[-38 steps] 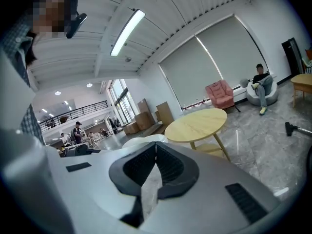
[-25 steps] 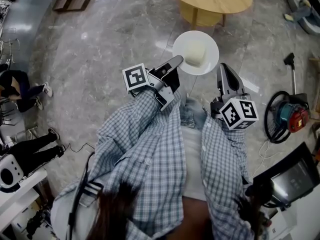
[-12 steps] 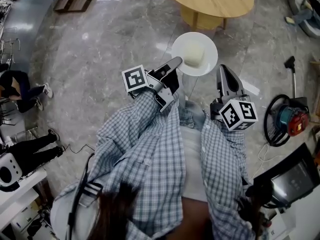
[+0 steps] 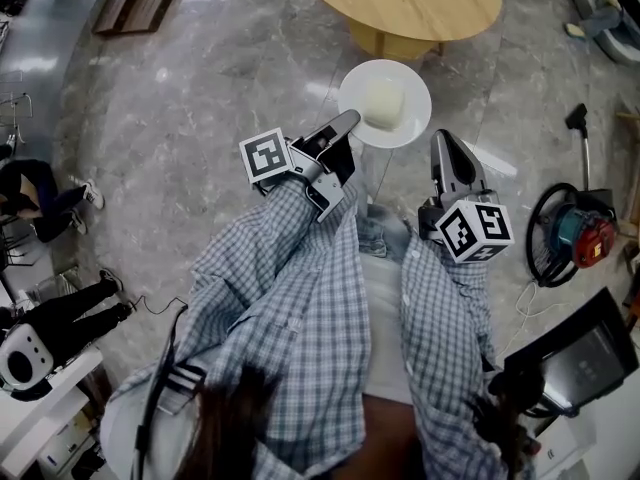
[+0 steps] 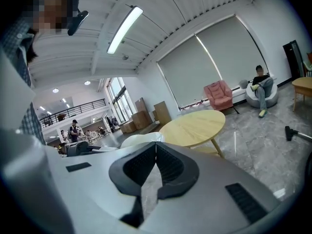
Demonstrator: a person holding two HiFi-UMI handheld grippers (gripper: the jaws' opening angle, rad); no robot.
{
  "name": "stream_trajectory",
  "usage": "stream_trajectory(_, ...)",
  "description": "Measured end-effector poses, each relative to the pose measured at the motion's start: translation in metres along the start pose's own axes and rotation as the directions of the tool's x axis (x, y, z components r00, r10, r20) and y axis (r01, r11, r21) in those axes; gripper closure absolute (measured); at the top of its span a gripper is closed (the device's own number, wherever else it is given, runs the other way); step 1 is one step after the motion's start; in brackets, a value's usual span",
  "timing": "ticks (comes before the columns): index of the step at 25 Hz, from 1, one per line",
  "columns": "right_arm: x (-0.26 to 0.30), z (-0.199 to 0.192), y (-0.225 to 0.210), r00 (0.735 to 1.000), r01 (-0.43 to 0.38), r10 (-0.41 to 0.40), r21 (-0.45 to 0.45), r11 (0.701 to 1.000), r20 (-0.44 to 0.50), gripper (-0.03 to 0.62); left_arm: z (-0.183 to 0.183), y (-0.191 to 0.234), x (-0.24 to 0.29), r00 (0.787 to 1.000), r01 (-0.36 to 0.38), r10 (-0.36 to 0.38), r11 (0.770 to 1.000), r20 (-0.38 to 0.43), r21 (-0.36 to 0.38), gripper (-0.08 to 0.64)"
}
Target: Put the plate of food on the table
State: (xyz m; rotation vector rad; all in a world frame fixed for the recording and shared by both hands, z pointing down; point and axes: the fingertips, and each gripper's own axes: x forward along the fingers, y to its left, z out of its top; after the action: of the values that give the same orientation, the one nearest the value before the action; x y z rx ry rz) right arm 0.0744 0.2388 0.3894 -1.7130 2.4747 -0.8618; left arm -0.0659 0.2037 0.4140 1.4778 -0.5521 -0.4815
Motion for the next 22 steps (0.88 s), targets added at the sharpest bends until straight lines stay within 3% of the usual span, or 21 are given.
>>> stream_trajectory(5, 0.018, 0.009, -0.011, 1.0, 0.015, -0.015, 0.008, 1.0, -0.005, 0.584, 0.018, 0.002, 0.018, 1.0, 0.009, -0.008, 0.999, 0.008, -0.032, 0.532)
stream_trajectory(22, 0.124, 0.05, -0.035, 0.998, 0.056, -0.055, 0.011, 0.998, -0.026, 0.584, 0.114, 0.006, 0.088, 0.999, -0.01, 0.009, 0.999, -0.041, -0.037, 0.531)
